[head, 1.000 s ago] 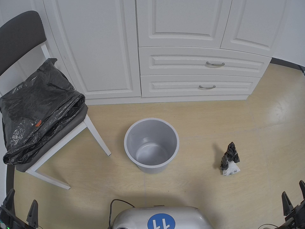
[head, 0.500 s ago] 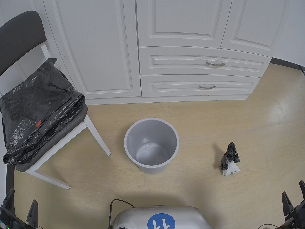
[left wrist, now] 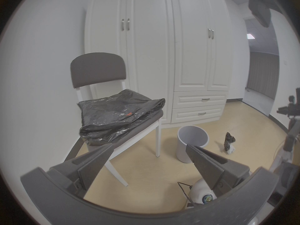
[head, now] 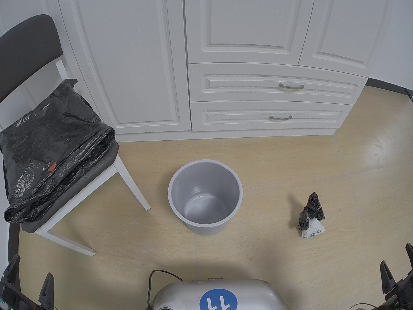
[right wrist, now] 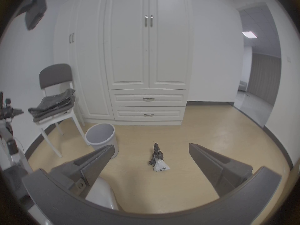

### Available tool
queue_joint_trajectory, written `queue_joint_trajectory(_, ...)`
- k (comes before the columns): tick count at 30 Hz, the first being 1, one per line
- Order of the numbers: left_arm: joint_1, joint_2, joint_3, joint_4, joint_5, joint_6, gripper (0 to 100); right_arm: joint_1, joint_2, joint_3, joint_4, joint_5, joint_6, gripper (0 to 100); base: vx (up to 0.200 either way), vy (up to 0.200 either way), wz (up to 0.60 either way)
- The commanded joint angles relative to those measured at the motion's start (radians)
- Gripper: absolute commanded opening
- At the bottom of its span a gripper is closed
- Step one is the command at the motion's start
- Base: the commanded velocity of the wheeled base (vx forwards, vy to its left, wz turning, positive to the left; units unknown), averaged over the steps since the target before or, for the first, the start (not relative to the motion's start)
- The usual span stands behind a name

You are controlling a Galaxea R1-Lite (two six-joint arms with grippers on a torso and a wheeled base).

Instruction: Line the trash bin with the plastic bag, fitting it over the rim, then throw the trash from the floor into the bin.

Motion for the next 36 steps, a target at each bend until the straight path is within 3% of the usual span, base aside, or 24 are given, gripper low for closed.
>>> queue_joint_trajectory(1,-0.001,-0.016,0.018,-0.007,-0.03,0.037,100,0.0,-0.016,0.016,0.0,0.025,-0.041,100,0.0,0.0,0.0)
queue_joint_trajectory(15,0.001,-0.016,0.018,-0.013,-0.036,0.047,100,-0.001,-0.016,0.015,-0.002,0.028,-0.039,100,0.0,0.0,0.0)
queue_joint_trajectory(19,0.001,-0.016,0.016,-0.005,-0.018,-0.009,100,0.0,-0.016,0.01,-0.03,-0.001,0.027,100,0.0,0.0,0.0)
queue_joint_trajectory(23,0.001,-0.016,0.016,-0.005,0.037,-0.064,100,0.0,-0.016,-0.047,-0.166,-0.035,0.177,100,0.0,0.0,0.0)
queue_joint_trajectory(28,0.001,-0.016,0.016,-0.025,0.039,-0.061,100,0.002,-0.016,-0.051,-0.105,-0.025,0.111,100,0.0,0.0,0.0)
queue_joint_trajectory(31,-0.002,-0.005,-0.11,-0.159,0.0,-0.062,100,0.002,-0.012,-0.09,-0.025,0.038,0.093,100,0.0,0.0,0.0)
queue_joint_trajectory(33,-0.005,0.013,-0.133,-0.13,-0.035,-0.039,100,0.007,0.005,-0.12,0.009,0.079,0.068,100,0.0,0.0,0.0)
queue_joint_trajectory(36,-0.007,0.061,-0.159,-0.03,-0.047,0.117,100,0.013,0.085,-0.194,0.066,0.131,-0.013,100,0.0,0.0,0.0)
